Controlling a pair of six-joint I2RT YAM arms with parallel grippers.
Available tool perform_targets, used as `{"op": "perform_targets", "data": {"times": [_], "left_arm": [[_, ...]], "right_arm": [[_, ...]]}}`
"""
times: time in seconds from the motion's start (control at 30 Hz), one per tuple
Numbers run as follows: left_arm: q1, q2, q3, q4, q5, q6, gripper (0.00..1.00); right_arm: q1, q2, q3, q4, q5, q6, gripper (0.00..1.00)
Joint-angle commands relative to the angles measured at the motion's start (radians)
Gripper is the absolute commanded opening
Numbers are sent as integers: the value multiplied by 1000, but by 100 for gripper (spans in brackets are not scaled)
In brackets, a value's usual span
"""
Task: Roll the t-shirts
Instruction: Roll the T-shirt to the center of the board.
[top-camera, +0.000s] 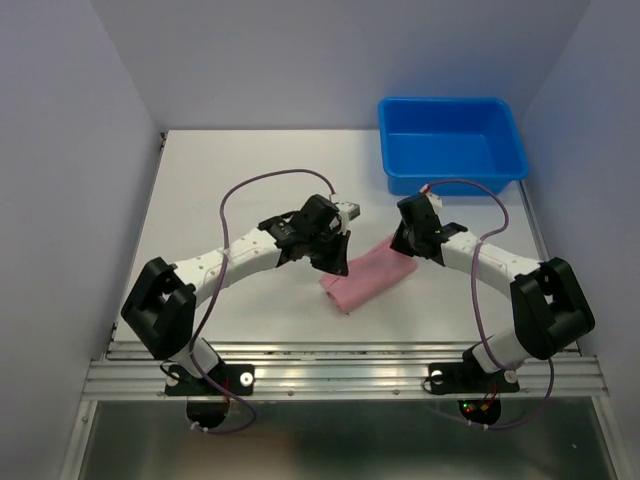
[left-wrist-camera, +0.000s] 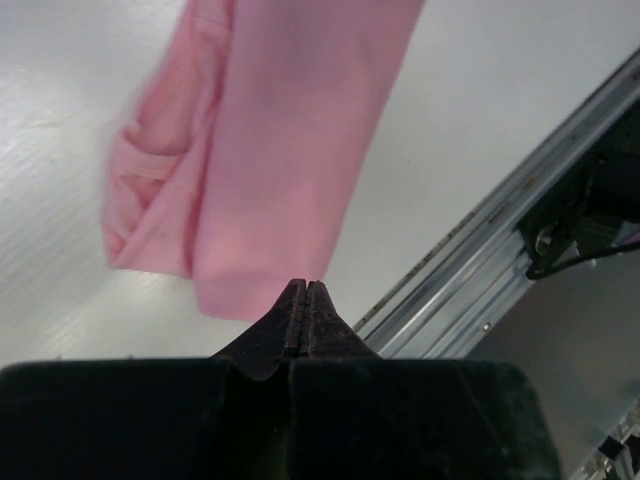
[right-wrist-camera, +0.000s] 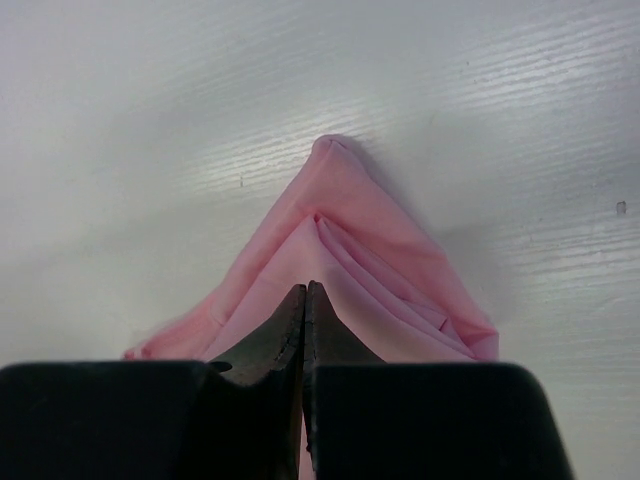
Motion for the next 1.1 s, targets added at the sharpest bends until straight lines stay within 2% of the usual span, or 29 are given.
{"op": "perform_targets", "data": {"times": [0.0, 0.13, 0.2, 0.47, 0.6, 0.87, 1.07], "left_arm": [[-81, -7, -4, 38, 91, -15, 0], [-104, 48, -27, 75, 130, -22, 0], [-99, 79, -34, 77, 90, -22, 0], [45, 231, -97, 198, 48, 22, 0], [94, 320, -114, 270, 85, -13, 0], [94, 285, -107, 275, -18, -65, 0], [94, 185, -88, 241, -145, -67, 0]], "right_arm": [[-3, -34, -33, -20, 13, 4, 2], [-13, -55, -65, -20, 18, 18, 2], [-13, -69, -73, -20, 16, 22, 2], [-13, -80, -93, -19, 0, 28, 2], [-13, -77, -83, -20, -8, 22, 2], [-13, -109, -44, -23, -45, -41, 3], [-13, -7, 9, -28, 1, -70, 3]]}}
